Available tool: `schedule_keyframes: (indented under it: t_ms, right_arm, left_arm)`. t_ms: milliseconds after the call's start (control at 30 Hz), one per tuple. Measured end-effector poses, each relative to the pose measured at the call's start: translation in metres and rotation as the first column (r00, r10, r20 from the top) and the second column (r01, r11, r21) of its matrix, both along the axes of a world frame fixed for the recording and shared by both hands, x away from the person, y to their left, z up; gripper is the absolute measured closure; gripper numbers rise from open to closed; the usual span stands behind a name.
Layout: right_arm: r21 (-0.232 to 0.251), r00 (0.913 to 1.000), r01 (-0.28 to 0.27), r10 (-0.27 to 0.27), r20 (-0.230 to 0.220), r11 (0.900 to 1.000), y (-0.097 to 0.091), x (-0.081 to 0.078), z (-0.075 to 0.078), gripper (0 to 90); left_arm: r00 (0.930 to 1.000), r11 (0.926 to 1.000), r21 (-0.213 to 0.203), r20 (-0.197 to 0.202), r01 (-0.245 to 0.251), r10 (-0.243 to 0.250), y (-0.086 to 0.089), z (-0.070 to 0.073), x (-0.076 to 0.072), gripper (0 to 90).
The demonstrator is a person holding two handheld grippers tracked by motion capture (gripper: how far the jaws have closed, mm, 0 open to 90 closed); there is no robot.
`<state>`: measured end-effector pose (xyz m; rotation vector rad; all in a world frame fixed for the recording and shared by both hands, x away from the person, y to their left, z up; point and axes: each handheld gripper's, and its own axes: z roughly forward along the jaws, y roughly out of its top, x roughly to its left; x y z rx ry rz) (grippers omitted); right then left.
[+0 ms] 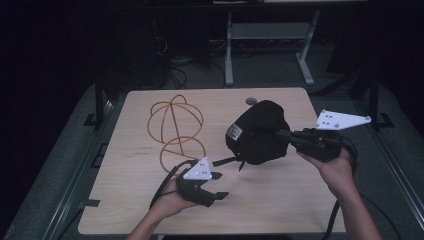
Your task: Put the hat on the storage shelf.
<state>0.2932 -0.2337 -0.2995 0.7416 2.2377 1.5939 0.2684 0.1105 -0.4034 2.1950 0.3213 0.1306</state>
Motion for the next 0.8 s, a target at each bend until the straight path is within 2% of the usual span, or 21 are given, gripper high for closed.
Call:
schedule_keyframes:
  t_ms: [200, 500, 800]
  right_arm:
    - [-0.004, 0.9999, -0.013, 0.013, -0.003, 0.9999, 0.007, 0.007, 0.006, 88.9]
    - [-0.03, 0.9993, -0.031, 0.032, 0.021, 0.9991, 0.023, 0.02, 0.028, 88.9]
    - [-0.04, 0.9981, -0.055, 0.056, 0.026, 0.9977, 0.039, 0.031, 0.041, 88.9]
  left_arm:
    - [0.9999, 0.9999, -0.01, 0.005, -0.01, 0.01, 0.004, 0.001, -0.001, 38.0]
    - [1.0, 0.9999, -0.016, 0.006, -0.003, 0.003, 0.003, 0.0, -0.003, 38.0]
    - [1.0, 1.0, -0.01, 0.009, 0.001, -0.001, 0.001, -0.003, -0.005, 37.9]
